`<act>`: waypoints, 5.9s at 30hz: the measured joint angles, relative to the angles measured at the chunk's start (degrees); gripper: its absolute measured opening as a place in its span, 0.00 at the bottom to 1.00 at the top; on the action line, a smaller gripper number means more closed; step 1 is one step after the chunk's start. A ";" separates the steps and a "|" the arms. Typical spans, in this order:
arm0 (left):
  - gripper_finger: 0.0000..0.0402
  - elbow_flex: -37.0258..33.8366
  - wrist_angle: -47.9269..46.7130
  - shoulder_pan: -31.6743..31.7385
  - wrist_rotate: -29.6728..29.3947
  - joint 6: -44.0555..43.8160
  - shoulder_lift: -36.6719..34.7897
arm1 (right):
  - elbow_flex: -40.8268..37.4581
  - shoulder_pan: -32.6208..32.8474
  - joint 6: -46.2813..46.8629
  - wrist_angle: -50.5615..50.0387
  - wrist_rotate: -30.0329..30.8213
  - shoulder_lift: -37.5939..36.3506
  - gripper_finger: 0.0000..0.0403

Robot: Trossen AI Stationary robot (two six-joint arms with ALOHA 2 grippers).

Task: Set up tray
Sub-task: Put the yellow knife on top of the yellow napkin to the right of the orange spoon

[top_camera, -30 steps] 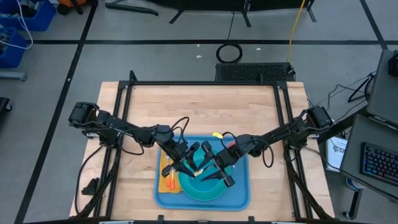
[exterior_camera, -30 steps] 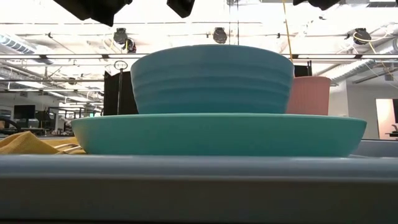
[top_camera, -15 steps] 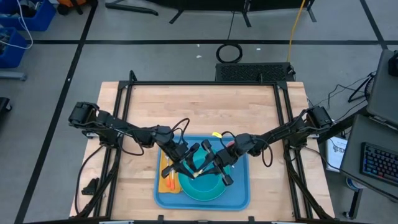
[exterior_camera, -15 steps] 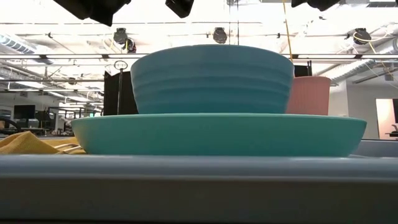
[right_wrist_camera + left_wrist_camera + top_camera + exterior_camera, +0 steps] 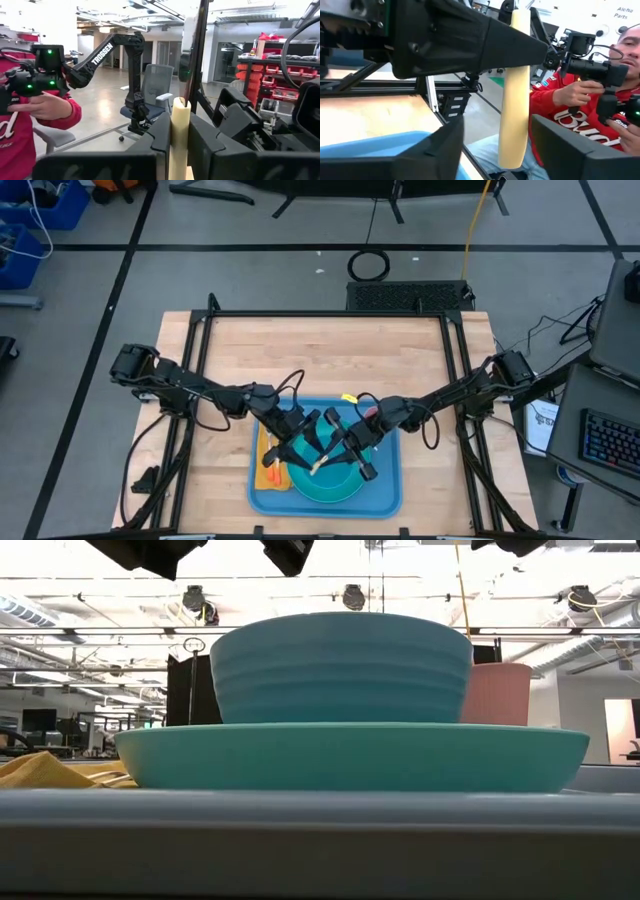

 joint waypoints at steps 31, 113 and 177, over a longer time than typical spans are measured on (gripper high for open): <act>0.58 0.02 -8.93 -5.14 -24.26 1.49 0.00 | -0.04 8.06 -0.65 -15.97 24.14 -7.80 0.08; 0.13 0.02 -8.98 -15.60 -57.91 12.76 0.02 | -0.04 6.96 -6.24 -19.41 36.49 -8.52 0.38; 0.13 0.00 -46.38 -39.97 -90.99 -69.66 0.12 | -0.02 11.23 -27.53 -21.70 54.71 -10.67 0.46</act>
